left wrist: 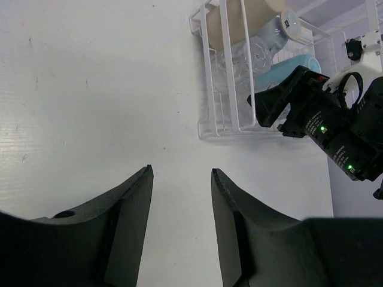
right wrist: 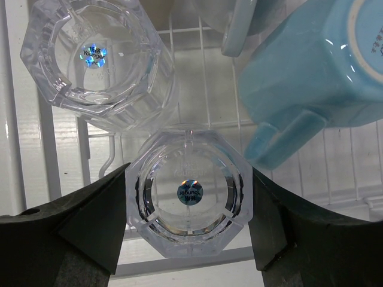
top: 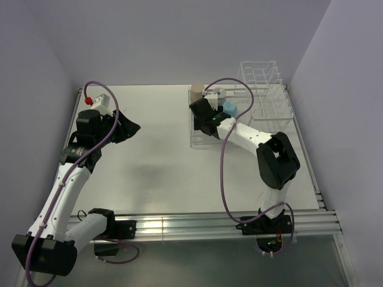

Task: Load the cups into the dish rack

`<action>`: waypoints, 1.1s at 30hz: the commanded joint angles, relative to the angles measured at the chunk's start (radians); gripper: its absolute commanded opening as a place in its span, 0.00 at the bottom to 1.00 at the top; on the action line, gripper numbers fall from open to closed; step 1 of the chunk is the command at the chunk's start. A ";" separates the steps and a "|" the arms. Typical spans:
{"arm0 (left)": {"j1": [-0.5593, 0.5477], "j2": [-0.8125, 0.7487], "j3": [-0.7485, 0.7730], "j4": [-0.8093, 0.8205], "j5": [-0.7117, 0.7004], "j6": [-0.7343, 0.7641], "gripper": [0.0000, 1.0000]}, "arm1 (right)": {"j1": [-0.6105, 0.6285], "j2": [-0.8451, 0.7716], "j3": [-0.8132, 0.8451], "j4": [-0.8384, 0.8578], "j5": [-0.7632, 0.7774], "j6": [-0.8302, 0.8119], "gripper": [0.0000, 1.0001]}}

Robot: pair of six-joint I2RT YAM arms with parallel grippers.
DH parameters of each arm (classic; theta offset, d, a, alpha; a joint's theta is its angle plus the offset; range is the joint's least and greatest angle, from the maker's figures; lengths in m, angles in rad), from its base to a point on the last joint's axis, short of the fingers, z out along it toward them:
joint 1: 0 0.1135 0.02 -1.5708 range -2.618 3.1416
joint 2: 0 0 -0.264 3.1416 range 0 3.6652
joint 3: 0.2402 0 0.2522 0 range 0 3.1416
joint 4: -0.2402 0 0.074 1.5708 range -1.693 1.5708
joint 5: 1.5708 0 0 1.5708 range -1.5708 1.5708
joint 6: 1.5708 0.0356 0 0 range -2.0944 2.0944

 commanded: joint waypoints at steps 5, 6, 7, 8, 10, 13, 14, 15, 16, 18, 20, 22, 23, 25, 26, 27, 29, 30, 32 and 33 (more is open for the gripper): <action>0.000 0.002 0.016 0.009 0.006 0.023 0.50 | 0.015 -0.040 0.015 -0.049 0.042 0.038 0.75; 0.000 0.002 0.016 0.008 0.009 0.022 0.50 | 0.015 -0.043 0.014 -0.053 0.042 0.039 0.78; 0.000 0.002 0.016 0.007 0.009 0.022 0.50 | 0.015 -0.049 0.012 -0.053 0.042 0.039 0.81; 0.000 0.004 0.017 0.009 0.009 0.022 0.50 | 0.015 -0.054 0.009 -0.053 0.042 0.041 0.83; 0.000 0.007 0.019 0.008 0.010 0.023 0.50 | 0.016 -0.060 0.009 -0.061 0.042 0.044 0.90; 0.001 0.008 0.019 0.006 0.010 0.023 0.50 | 0.016 -0.074 0.007 -0.064 0.035 0.044 0.98; 0.000 0.008 0.020 0.006 0.010 0.023 0.50 | 0.015 -0.078 0.006 -0.064 0.031 0.044 0.98; 0.000 0.008 0.020 0.006 0.010 0.023 0.50 | 0.015 -0.084 0.006 -0.064 0.030 0.042 0.99; 0.000 0.007 0.022 0.004 0.010 0.023 0.50 | 0.015 -0.089 0.004 -0.065 0.031 0.042 1.00; 0.000 0.007 0.023 0.006 0.010 0.025 0.50 | 0.018 -0.104 0.004 -0.068 0.028 0.042 1.00; 0.000 0.010 0.026 0.003 0.010 0.025 0.50 | 0.016 -0.117 0.006 -0.073 0.022 0.041 1.00; 0.000 0.011 0.028 0.003 0.012 0.027 0.50 | 0.018 -0.141 0.009 -0.082 0.021 0.042 1.00; 0.000 0.013 0.029 0.003 0.012 0.028 0.50 | 0.018 -0.150 0.010 -0.087 0.021 0.041 1.00; 0.000 0.013 0.031 0.001 0.010 0.033 0.50 | 0.019 -0.183 0.015 -0.102 0.024 0.042 1.00; 0.000 0.015 0.031 0.000 0.009 0.034 0.50 | 0.019 -0.196 0.020 -0.107 0.025 0.039 1.00; 0.000 0.015 0.033 -0.002 0.004 0.037 0.50 | 0.021 -0.210 0.023 -0.113 0.024 0.038 1.00; 0.000 0.015 0.034 -0.003 0.001 0.042 0.50 | 0.021 -0.261 0.024 -0.119 0.019 0.032 1.00; 0.000 0.015 0.036 -0.005 -0.003 0.049 0.50 | 0.019 -0.303 0.024 -0.122 0.004 0.029 1.00; 0.000 0.013 0.037 -0.009 -0.007 0.060 0.50 | 0.019 -0.351 0.017 -0.122 -0.014 0.022 1.00; 0.000 0.010 0.037 -0.009 -0.007 0.072 0.50 | 0.021 -0.409 0.011 -0.119 -0.034 0.019 1.00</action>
